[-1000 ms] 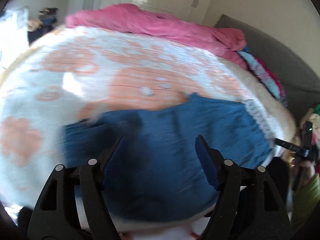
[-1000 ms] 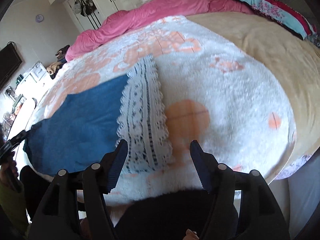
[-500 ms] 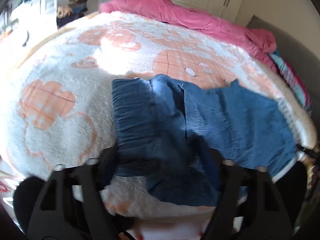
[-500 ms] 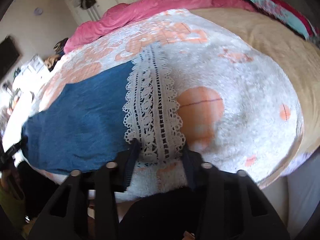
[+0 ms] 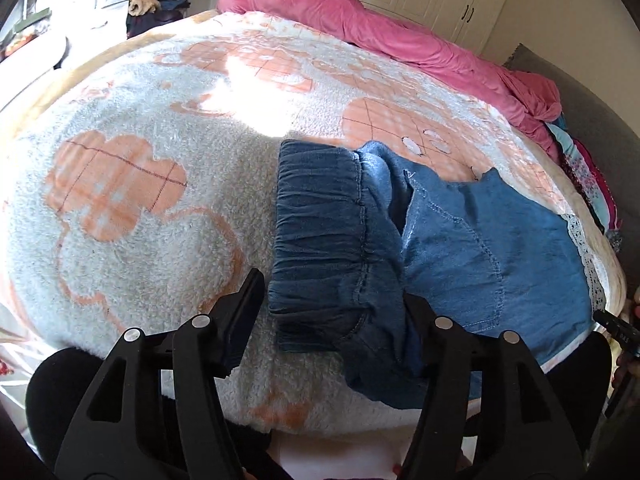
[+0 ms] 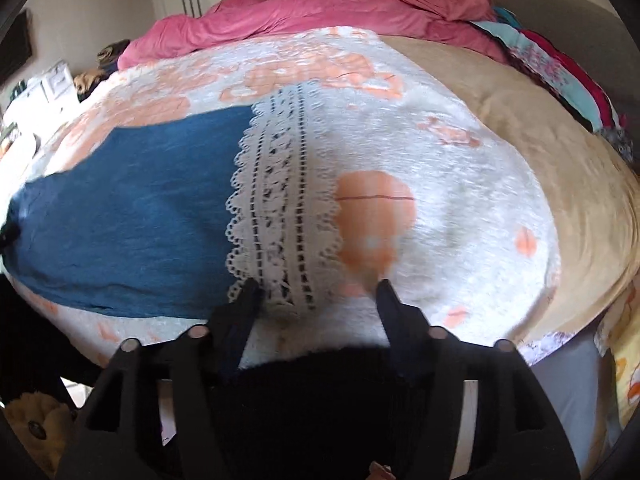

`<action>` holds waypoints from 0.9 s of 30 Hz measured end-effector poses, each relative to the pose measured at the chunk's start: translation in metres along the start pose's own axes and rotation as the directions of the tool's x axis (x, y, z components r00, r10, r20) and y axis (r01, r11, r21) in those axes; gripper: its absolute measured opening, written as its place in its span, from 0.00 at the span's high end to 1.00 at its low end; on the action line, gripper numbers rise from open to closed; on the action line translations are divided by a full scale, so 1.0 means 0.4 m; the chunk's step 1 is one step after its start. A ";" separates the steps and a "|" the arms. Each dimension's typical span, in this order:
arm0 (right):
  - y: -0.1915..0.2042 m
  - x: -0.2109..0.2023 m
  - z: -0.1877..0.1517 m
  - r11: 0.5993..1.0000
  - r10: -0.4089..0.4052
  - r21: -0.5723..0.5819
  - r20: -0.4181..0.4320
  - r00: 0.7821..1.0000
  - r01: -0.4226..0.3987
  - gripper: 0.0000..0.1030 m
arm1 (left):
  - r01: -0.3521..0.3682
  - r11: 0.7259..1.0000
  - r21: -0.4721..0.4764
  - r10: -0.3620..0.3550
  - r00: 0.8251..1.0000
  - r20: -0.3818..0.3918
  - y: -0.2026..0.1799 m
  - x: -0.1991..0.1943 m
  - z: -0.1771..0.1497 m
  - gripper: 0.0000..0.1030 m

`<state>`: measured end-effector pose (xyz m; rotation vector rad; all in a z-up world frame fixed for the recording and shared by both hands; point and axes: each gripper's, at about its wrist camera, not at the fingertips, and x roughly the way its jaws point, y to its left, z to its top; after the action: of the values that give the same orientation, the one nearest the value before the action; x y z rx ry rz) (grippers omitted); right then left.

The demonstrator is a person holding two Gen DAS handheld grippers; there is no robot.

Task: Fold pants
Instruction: 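Smooth the folded pants flat with the left tool while the right tool releases the lace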

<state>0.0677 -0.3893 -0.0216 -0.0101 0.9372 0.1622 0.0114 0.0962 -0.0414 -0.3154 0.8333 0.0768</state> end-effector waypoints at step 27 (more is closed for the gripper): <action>0.321 0.051 0.144 0.967 0.207 -0.167 0.063 0.976 -0.194 0.23 | 0.180 0.911 0.371 -0.160 0.983 -0.086 -0.421 0.103 0.038 0.29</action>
<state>0.1071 -0.2552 0.0041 -0.0565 0.8424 0.4227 0.0820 -0.0616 -0.0211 -0.0243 0.8516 -0.2557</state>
